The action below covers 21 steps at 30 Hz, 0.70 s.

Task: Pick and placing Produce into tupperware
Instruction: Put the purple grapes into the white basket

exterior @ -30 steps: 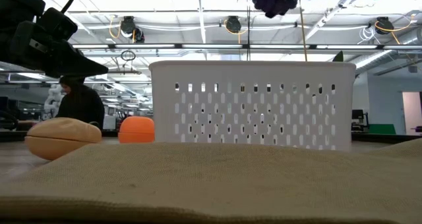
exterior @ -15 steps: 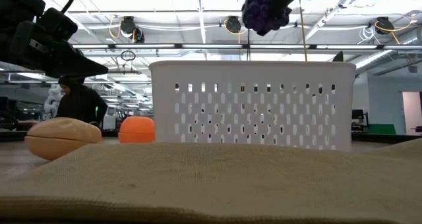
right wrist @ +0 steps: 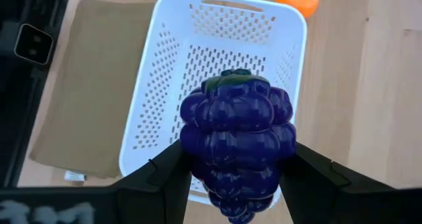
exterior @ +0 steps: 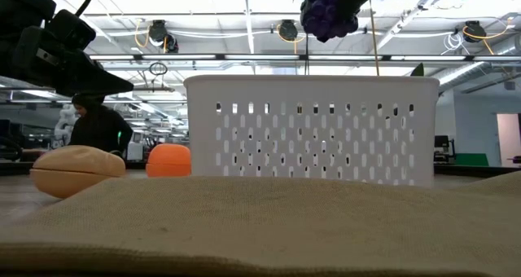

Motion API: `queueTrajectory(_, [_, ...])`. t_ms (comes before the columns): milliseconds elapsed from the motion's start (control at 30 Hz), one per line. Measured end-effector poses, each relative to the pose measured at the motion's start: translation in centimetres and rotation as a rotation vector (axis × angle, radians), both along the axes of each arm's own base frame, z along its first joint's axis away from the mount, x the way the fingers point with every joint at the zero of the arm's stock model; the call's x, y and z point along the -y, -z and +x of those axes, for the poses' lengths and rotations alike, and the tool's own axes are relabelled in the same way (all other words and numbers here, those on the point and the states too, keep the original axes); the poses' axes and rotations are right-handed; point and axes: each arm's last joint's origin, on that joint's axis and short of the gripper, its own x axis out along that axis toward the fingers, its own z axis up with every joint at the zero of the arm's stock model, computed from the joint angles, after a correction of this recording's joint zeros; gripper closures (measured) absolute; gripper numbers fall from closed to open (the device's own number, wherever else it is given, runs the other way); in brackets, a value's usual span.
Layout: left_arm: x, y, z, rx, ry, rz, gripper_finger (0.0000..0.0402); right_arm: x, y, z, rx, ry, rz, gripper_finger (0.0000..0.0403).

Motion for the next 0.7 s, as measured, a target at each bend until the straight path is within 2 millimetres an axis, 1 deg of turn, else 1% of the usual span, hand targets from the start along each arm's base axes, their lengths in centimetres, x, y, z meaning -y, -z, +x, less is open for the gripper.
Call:
queueTrajectory(133, [0.0,0.0,0.0,0.0,0.0,0.0,0.0378,0.0,0.0,0.0,0.002,-0.001,-0.003,0.0219])
queueTrajectory(333, [0.0,0.0,0.0,0.0,-0.001,-0.001,0.0378,-0.1,0.1,0.1,-0.005,0.044,0.023,0.0218])
queueTrajectory(400, [0.0,0.0,0.0,0.0,-0.001,0.0,0.0378,-0.3,0.6,0.4,-0.018,0.035,0.016,0.0218])
queueTrajectory(700, [0.0,0.0,0.0,0.002,-0.003,-0.002,0.0378,-1.3,4.3,2.0,-0.125,-0.051,-0.04,0.0218])
